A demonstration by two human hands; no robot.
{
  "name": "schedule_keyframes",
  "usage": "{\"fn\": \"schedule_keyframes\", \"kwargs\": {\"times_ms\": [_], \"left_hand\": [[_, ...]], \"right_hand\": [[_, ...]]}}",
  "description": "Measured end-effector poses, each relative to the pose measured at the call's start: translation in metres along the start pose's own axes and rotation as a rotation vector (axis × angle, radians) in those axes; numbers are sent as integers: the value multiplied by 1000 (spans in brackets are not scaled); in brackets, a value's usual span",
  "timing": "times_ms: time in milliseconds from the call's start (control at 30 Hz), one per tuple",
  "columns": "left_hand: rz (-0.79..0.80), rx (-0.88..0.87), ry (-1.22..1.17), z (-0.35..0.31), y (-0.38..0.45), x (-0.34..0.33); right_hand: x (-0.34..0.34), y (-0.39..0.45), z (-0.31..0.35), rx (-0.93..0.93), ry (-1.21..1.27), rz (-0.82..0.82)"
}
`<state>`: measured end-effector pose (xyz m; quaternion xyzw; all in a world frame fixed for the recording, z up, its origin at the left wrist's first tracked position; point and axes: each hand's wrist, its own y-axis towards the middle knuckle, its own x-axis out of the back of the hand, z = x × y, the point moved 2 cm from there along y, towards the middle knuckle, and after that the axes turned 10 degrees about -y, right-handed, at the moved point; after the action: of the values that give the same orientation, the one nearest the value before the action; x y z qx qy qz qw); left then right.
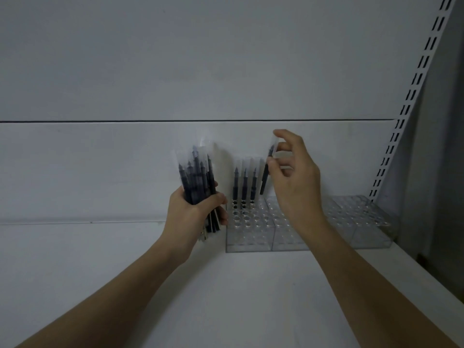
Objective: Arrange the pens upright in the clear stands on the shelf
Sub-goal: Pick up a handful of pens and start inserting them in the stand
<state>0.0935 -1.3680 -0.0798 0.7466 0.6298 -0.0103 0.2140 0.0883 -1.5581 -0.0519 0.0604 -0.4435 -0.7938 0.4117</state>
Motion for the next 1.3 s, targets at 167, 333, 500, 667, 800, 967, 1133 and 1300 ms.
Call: {"fn": "schedule_keyframes", "kwargs": {"times_ms": [167, 333, 500, 667, 800, 967, 1133, 1300], "left_hand": [[-4, -10, 1, 0, 0, 1], [-9, -6, -17, 1, 1, 1], [10, -17, -45, 0, 0, 1], [90, -6, -68, -7, -3, -1], [150, -7, -22, -14, -8, -7], [138, -13, -26, -13, -7, -6], [123, -5, -73, -9, -6, -3], [155, 1, -88, -8, -7, -4]], "right_hand": [[-8, -3, -9, 12, -101, 44], [-8, -1, -13, 15, -202, 104], [-5, 0, -13, 20, -251, 83], [2, 1, 1, -6, -222, 11], [4, 0, 19, 6, -84, 20], [-5, -8, 30, -21, 91, 199], [-13, -14, 34, -116, 239, 283], [-12, -14, 39, -188, 381, 260]]}}
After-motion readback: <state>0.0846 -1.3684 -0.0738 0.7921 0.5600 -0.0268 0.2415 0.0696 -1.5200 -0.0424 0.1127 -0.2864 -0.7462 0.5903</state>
